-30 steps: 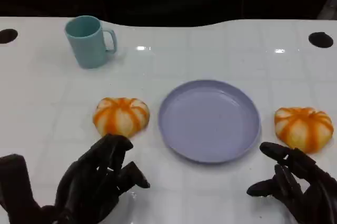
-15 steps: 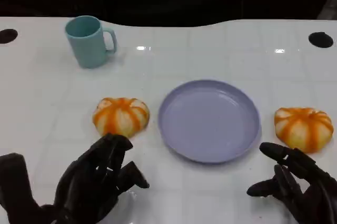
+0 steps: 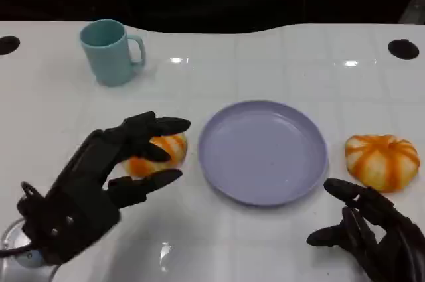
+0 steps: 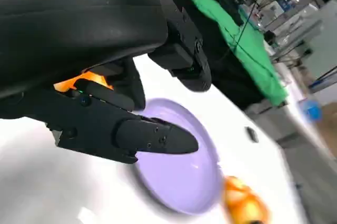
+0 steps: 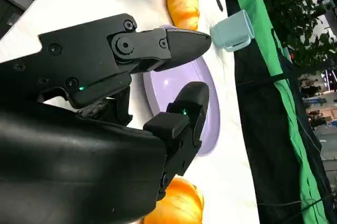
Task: Grasp the bread from the table and place it into the plate.
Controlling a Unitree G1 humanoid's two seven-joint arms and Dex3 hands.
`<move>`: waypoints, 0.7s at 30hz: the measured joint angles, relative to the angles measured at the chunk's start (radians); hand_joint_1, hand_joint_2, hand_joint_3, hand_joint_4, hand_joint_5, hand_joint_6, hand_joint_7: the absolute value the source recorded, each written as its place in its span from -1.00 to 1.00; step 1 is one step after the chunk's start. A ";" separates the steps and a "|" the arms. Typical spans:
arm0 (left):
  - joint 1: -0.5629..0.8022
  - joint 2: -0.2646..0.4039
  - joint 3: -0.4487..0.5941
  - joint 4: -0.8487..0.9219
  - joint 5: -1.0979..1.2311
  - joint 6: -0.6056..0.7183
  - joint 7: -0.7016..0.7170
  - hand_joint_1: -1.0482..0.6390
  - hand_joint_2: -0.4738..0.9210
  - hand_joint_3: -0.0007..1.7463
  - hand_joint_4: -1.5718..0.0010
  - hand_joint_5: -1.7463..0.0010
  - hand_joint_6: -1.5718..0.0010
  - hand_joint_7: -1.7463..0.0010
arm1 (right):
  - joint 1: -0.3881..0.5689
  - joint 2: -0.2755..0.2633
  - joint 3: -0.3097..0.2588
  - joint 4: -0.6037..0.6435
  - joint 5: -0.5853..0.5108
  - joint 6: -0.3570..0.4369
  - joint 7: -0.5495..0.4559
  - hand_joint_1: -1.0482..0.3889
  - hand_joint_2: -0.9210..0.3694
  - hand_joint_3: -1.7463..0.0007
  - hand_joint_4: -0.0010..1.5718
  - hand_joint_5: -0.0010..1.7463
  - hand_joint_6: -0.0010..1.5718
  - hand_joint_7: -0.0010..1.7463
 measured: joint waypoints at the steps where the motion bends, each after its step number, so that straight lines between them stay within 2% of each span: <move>1: -0.011 0.020 -0.007 0.002 0.044 -0.011 0.013 -0.33 0.91 -0.98 0.91 0.36 0.53 0.96 | 0.000 0.000 0.001 0.001 -0.001 0.000 0.000 -0.62 -1.00 0.67 0.05 0.17 0.18 -0.41; 6: -0.083 0.110 -0.054 0.031 0.248 -0.044 0.056 -0.20 0.77 -1.00 1.00 0.51 0.66 1.00 | 0.001 0.002 0.002 0.001 -0.002 -0.001 -0.002 -0.61 -1.00 0.66 0.05 0.17 0.19 -0.39; 9: -0.136 0.152 -0.093 0.041 0.349 -0.014 0.047 -0.14 0.73 -1.00 1.00 0.63 0.74 1.00 | 0.000 0.002 0.004 0.001 -0.008 -0.003 -0.005 -0.62 -1.00 0.63 0.03 0.20 0.16 -0.36; 15: -0.216 0.178 -0.171 0.068 0.461 0.044 0.009 -0.15 0.75 -0.99 1.00 0.73 0.78 1.00 | 0.001 0.002 0.006 -0.002 -0.012 -0.001 -0.007 -0.62 -1.00 0.65 0.03 0.21 0.15 -0.34; 21: -0.268 0.178 -0.229 0.104 0.510 0.095 -0.051 -0.07 0.80 -0.98 0.98 0.81 0.80 1.00 | 0.001 0.003 0.003 0.000 0.006 -0.001 0.005 -0.62 -1.00 0.68 0.05 0.20 0.16 -0.35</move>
